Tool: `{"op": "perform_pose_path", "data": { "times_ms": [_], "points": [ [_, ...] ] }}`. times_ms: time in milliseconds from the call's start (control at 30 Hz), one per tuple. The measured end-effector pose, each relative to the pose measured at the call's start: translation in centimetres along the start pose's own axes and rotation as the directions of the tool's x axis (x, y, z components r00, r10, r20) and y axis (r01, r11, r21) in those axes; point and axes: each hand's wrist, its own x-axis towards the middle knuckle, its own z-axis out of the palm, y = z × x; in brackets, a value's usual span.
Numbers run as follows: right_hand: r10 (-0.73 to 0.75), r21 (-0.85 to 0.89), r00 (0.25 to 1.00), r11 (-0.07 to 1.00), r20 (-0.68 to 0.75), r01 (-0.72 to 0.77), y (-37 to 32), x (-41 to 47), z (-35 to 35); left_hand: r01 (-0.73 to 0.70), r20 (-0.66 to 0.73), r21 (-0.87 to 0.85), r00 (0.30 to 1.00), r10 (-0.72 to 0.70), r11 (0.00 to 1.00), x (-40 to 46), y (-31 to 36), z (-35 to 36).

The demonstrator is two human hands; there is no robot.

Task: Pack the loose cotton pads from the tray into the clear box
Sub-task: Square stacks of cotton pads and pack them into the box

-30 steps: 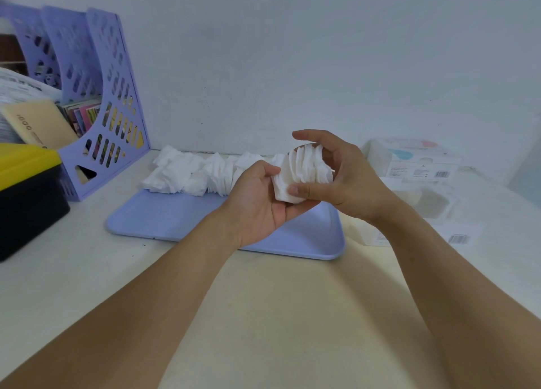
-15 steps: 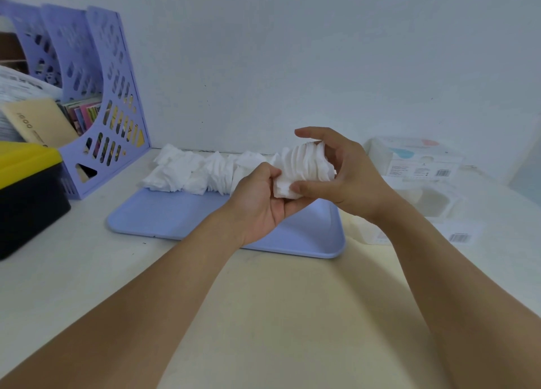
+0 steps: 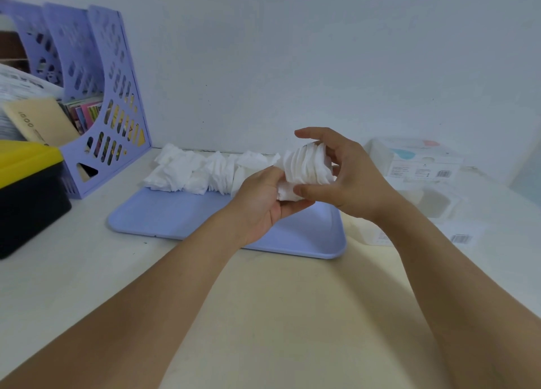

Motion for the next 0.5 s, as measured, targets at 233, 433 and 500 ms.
{"op": "perform_pose_path", "data": {
  "times_ms": [233, 433, 500],
  "points": [
    [0.006, -0.08, 0.999, 0.997, 0.04, -0.002, 0.11, -0.12, 0.36, 0.056, 0.024, -0.023, 0.998, -0.055, 0.998, -0.06, 0.13, 0.13],
    [0.015, -0.019, 0.998, 1.0, 0.061, -0.014, -0.1, -0.13, 0.24, 0.042, 0.003, -0.067, 0.999, -0.042, 0.997, -0.02, 0.0, 0.13],
    [0.013, -0.006, 0.998, 1.0, 0.062, -0.013, -0.12, -0.09, 0.27, 0.046, 0.004, -0.083, 0.999, -0.046, 0.995, 0.04, -0.04, 0.12]
  ]
}}
